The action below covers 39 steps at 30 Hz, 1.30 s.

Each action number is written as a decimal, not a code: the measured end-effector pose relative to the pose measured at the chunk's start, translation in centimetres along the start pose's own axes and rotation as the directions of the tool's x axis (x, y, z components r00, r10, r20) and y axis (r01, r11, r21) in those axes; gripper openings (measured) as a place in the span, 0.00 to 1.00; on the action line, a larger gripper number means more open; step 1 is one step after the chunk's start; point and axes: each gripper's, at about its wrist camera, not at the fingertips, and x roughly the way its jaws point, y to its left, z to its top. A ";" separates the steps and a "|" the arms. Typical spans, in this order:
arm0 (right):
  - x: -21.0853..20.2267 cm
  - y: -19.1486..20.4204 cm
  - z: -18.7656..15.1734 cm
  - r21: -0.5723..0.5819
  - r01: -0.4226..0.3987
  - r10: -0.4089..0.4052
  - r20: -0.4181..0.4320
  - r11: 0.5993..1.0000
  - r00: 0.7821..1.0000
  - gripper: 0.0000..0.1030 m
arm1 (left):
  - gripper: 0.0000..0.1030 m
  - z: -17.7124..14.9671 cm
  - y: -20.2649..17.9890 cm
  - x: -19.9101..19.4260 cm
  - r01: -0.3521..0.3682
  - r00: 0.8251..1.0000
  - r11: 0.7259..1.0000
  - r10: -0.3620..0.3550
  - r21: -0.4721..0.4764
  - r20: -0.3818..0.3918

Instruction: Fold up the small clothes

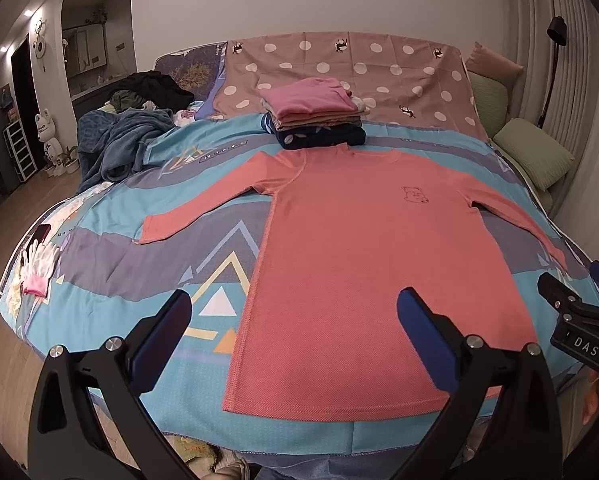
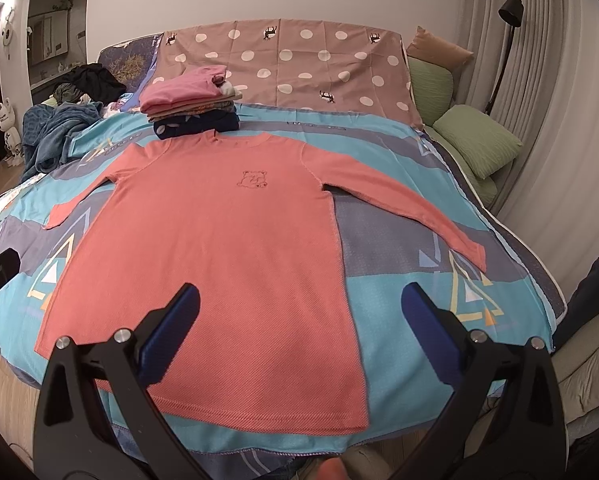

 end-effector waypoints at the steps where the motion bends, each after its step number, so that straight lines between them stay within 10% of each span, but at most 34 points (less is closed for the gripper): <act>1: 0.0 0.0 0.0 -0.001 0.001 -0.001 0.000 1.000 1.000 0.98 | 0.99 0.0 -0.1 0.0 -0.001 1.000 1.000 0.001 0.001 0.000; 27: 1.4 -2.9 0.4 0.064 0.003 -0.002 -0.015 0.998 1.000 0.98 | 0.99 1.6 -2.6 1.3 0.007 1.000 0.997 -0.007 0.074 0.001; 39: 7.8 -18.0 0.0 0.437 0.053 0.001 -0.122 0.898 0.993 0.98 | 0.99 6.2 -13.0 7.2 0.126 0.992 0.914 -0.122 0.385 -0.034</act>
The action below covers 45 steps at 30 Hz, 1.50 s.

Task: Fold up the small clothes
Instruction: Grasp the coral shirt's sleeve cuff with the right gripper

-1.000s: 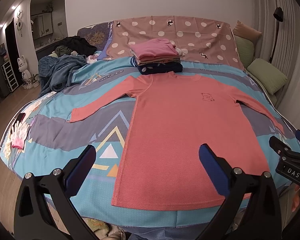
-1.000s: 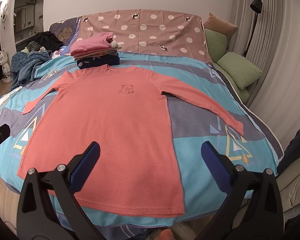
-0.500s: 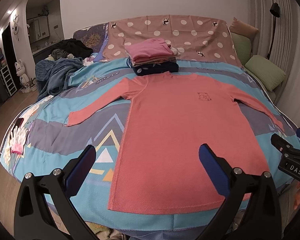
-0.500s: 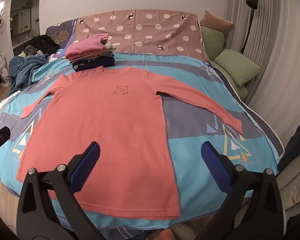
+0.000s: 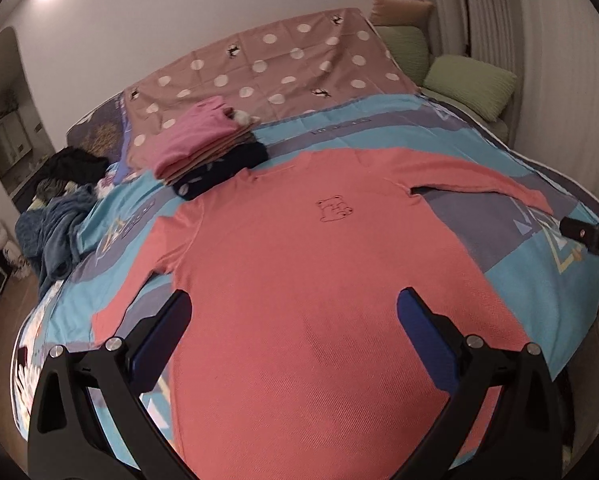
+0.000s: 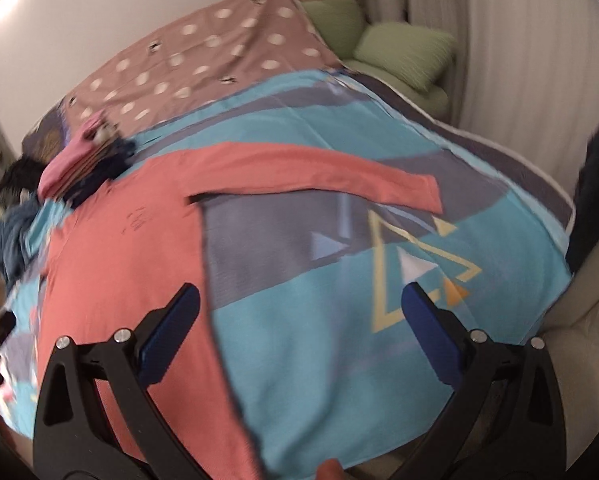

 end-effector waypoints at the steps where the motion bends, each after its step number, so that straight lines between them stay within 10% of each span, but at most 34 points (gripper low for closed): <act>1: 0.9 -1.9 0.8 0.062 -0.029 0.030 -0.020 0.998 0.999 0.98 | 0.99 0.9 -0.8 1.0 0.012 1.000 0.999 -0.011 0.030 -0.014; 6: 5.1 -9.8 3.3 0.368 -0.184 0.227 -0.076 0.912 0.971 0.98 | 0.99 5.4 -4.8 4.9 0.091 0.996 0.980 -0.088 0.179 -0.027; 12: 12.4 -17.8 4.7 0.717 -0.259 0.435 -0.068 0.647 0.898 0.77 | 0.99 10.7 -10.9 9.2 0.206 0.978 0.899 -0.206 0.387 -0.042; 21: 17.5 -20.9 6.1 0.805 -0.141 0.367 -0.100 0.576 0.925 0.67 | 0.99 13.2 -17.5 12.7 0.365 0.929 0.808 -0.347 0.462 -0.127; 27: 19.1 -21.7 6.6 0.822 -0.096 0.299 -0.093 0.561 0.950 0.42 | 0.99 13.2 -18.6 14.2 0.401 0.916 0.808 -0.361 0.432 -0.174; 34: 17.8 -22.7 3.4 0.876 -0.185 0.320 0.037 0.445 0.947 0.23 | 0.99 13.7 -17.6 15.5 0.423 0.905 0.828 -0.369 0.369 -0.211; 39: 17.4 -22.1 2.4 0.934 -0.150 0.356 0.026 0.326 0.934 0.31 | 0.99 13.7 -17.7 15.5 0.423 0.905 0.829 -0.365 0.367 -0.218; 41: 17.9 -21.7 4.2 0.930 -0.088 0.365 -0.052 0.356 0.929 0.62 | 0.99 13.8 -17.9 15.4 0.425 0.904 0.824 -0.367 0.376 -0.219; 45: 20.6 -20.1 8.9 0.876 0.043 0.348 -0.236 0.480 0.907 0.83 | 0.99 14.3 -18.9 15.4 0.437 0.899 0.812 -0.382 0.387 -0.213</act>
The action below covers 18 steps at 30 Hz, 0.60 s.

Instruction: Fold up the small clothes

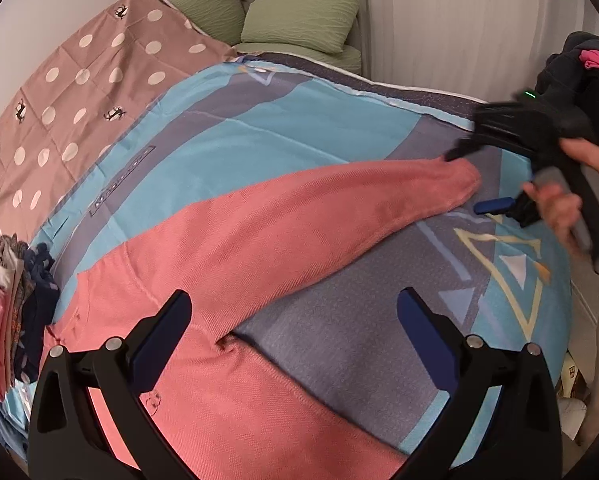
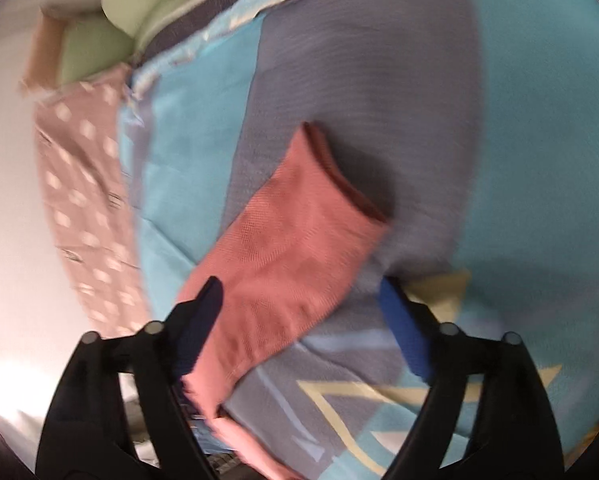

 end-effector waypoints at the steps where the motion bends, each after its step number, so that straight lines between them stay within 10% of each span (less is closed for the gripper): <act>1: 0.5 0.5 0.3 0.006 0.024 -0.024 0.005 1.000 1.000 0.85 | 0.99 0.4 -0.2 0.2 0.016 1.000 1.000 -0.016 -0.003 -0.001; 6: 0.0 -0.9 0.3 0.045 -0.106 0.101 0.108 0.993 0.989 0.73 | 0.99 3.7 -1.7 3.2 0.190 0.982 0.980 -0.188 0.053 -0.034; 11: 1.2 -3.2 0.1 0.000 -0.276 0.274 0.098 0.961 0.957 0.18 | 0.99 4.9 -2.5 7.8 0.441 0.892 0.897 -0.435 0.020 -0.125; 15: 1.2 -3.4 -0.2 -0.073 -0.326 0.333 0.129 0.943 0.934 0.06 | 0.99 4.3 -2.9 10.0 0.518 0.844 0.855 -0.509 0.016 -0.171; 18: 0.1 -1.7 -0.9 -0.194 -0.293 0.328 0.185 0.936 0.926 0.04 | 0.99 3.7 -3.1 10.0 0.534 0.840 0.842 -0.519 0.072 -0.157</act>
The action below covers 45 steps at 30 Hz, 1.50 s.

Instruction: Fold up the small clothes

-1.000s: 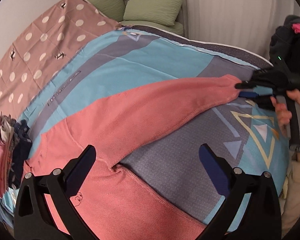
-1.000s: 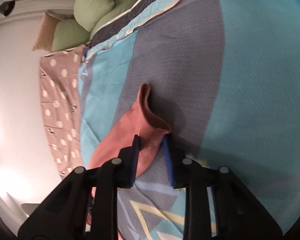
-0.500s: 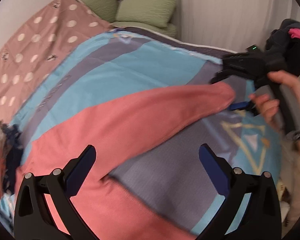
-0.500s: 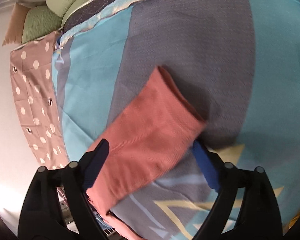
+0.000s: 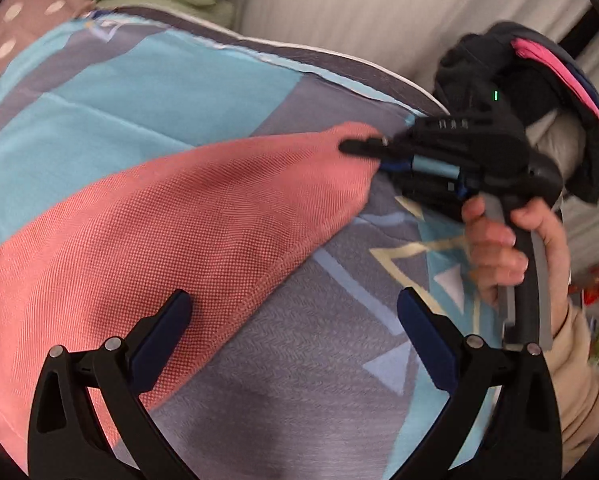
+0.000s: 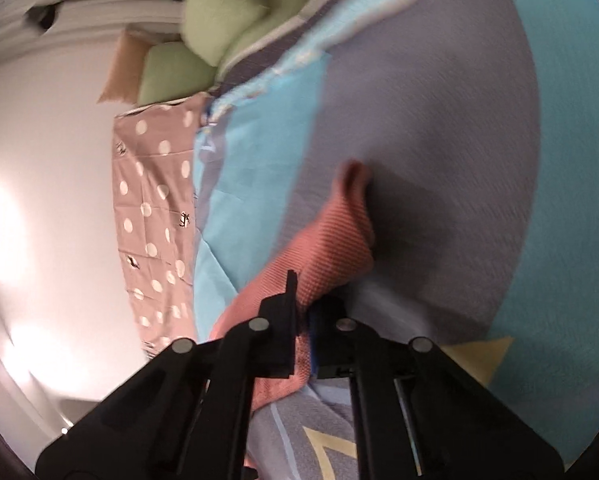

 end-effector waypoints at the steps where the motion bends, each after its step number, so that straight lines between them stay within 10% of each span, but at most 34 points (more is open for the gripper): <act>1: -0.2 1.1 0.0 -0.063 0.010 -0.009 0.018 0.998 1.000 0.04 | 0.99 -0.1 0.0 0.0 0.005 1.000 1.000 -0.005 0.003 0.002; 6: -1.7 8.0 -1.8 -0.381 0.005 0.029 0.082 0.924 0.996 0.04 | 0.96 -0.7 0.3 0.4 -0.003 0.998 1.000 0.004 -0.018 0.069; 11: -3.1 12.5 -4.3 -0.537 -0.013 0.069 0.085 0.843 0.994 0.04 | 0.56 -0.9 -1.5 0.7 -0.239 0.967 0.971 0.237 0.017 0.089; 16: -3.8 15.7 -7.4 -0.653 -0.006 0.081 0.085 0.757 0.993 0.04 | 0.21 -0.7 -0.2 -0.5 -0.261 0.954 0.959 0.273 -0.106 0.121; 18: -3.8 16.6 -8.6 -0.709 0.039 0.057 0.112 0.704 0.992 0.04 | 0.27 -1.2 0.6 -1.5 -0.176 0.969 0.970 0.201 -0.169 0.144; 20: -3.9 17.3 -9.8 -0.774 0.090 0.027 0.136 0.627 0.990 0.04 | 0.60 -2.7 1.7 -4.1 -0.080 0.973 0.970 0.127 -0.232 0.194; 23: -3.6 18.9 -12.3 -0.878 0.169 -0.009 0.185 0.447 0.983 0.04 | 0.69 -4.9 2.7 -9.2 0.068 0.940 0.961 0.029 -0.269 0.341; 29: -2.2 19.7 -19.8 -0.959 0.276 -0.011 0.276 0.061 0.961 0.04 | 0.76 -6.5 7.7 -17.2 0.381 0.849 0.812 -0.119 -0.442 0.515; 33: -0.6 19.1 -25.9 -0.908 0.378 0.034 0.379 -0.177 0.925 0.04 | 0.76 -7.4 8.2 -18.4 0.489 0.819 0.740 -0.207 -0.462 0.535; 38: 1.6 17.8 -31.1 -0.833 0.427 0.081 0.428 -0.353 0.900 0.04 | 0.76 -9.5 8.1 -18.2 0.568 0.789 0.671 -0.279 -0.477 0.547; 45: 2.7 17.0 -34.1 -0.805 0.450 0.107 0.445 -0.387 0.889 0.04 | 0.75 -14.6 10.0 -17.6 0.582 0.790 0.563 -0.219 -0.586 0.573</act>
